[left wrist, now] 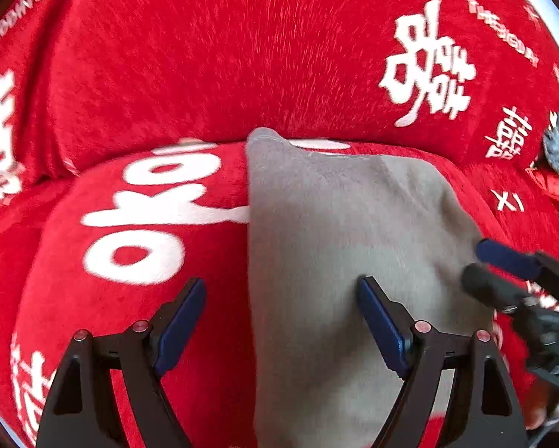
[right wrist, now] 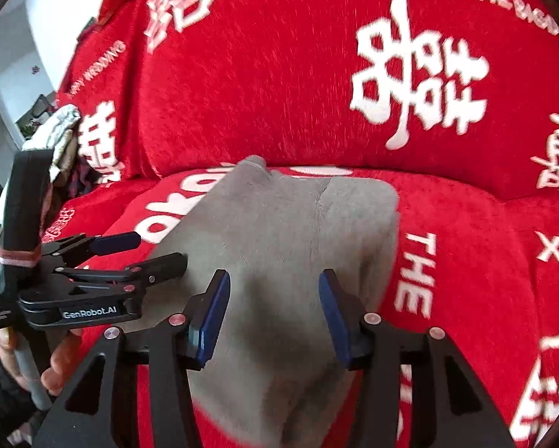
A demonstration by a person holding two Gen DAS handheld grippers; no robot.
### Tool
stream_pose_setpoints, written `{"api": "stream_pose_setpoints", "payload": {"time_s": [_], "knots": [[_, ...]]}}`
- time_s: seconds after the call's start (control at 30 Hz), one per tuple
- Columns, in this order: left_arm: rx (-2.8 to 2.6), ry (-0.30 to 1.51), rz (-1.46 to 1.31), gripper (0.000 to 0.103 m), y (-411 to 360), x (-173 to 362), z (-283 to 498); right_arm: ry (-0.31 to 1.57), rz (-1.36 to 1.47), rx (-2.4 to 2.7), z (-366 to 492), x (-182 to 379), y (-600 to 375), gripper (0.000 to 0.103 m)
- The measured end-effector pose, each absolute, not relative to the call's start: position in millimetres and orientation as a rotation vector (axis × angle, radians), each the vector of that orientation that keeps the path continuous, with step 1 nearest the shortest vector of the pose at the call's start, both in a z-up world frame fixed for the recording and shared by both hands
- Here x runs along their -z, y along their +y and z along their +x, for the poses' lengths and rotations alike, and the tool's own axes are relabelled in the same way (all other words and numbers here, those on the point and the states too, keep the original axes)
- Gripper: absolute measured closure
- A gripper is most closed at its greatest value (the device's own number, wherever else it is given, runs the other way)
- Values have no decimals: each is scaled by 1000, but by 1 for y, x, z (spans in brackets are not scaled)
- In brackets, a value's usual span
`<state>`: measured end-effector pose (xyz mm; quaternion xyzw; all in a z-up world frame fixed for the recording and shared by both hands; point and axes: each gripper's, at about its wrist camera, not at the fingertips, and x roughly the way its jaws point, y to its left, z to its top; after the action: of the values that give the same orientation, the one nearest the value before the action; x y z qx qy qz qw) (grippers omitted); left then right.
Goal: Fold small clothes
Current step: 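Move both open grippers to the side edge of the folded sweater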
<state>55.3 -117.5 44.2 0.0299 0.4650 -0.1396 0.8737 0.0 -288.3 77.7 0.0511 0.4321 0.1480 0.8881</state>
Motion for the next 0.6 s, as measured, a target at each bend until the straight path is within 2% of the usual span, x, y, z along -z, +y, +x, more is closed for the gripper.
{"api": "stream_pose_setpoints", "payload": {"time_s": [0.2, 0.23, 0.27, 0.37, 0.47, 0.6], "knots": [[293, 1077, 59, 19, -132, -30, 106, 1016, 183, -221, 72, -38, -314, 50], [291, 1092, 57, 14, -133, -25, 111, 1019, 215, -220, 78, -35, -320, 50], [281, 1117, 55, 0, -133, -19, 118, 1027, 252, -210, 85, -31, -327, 50], [304, 1189, -43, 0, -119, -5, 132, 1044, 299, -186, 98, -25, -340, 50], [301, 1155, -98, 0, -98, -15, 125, 1035, 317, -119, 91, -34, -350, 49], [363, 1107, -130, 0, -71, -29, 102, 1003, 343, -105, 57, -46, -362, 38]]}}
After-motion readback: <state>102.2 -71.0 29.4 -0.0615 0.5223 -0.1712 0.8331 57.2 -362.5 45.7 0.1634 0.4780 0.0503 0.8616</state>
